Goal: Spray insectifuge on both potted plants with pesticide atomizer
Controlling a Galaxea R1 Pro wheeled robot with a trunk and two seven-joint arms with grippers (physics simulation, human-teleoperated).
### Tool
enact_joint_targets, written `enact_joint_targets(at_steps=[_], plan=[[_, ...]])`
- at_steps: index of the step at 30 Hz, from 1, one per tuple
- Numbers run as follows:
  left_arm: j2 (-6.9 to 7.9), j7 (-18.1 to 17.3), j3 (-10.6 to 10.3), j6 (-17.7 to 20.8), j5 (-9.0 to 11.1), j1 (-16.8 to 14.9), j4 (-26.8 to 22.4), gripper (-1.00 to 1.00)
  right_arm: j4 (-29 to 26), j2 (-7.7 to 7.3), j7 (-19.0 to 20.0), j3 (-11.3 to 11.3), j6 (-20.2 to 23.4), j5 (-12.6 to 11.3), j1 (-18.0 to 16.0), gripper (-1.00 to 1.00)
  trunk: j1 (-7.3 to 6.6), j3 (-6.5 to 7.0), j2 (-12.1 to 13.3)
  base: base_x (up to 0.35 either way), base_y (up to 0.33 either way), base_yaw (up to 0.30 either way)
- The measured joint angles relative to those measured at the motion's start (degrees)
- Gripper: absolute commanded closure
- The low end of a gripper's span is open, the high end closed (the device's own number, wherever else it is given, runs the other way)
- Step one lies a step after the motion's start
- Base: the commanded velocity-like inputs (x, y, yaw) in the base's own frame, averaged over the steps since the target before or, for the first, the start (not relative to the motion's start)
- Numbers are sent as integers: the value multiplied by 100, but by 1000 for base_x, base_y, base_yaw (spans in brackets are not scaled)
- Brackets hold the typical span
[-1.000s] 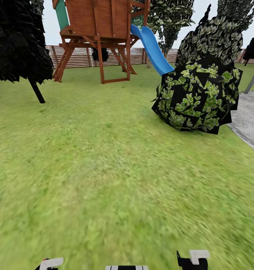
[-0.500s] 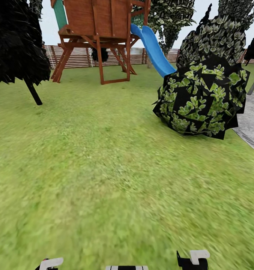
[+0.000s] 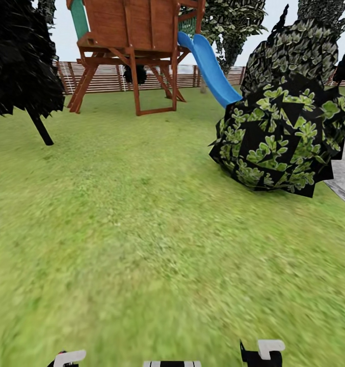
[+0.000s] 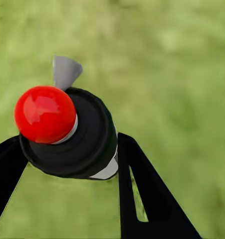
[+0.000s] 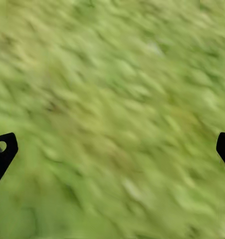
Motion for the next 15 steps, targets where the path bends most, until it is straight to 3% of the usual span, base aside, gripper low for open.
enact_joint_targets(at_steps=[15], plan=[[0,1,0,-3,0,0,-24,100,0,-34,-2,-9,-2,-13,0,-100,0,0,0,335,0,0]])
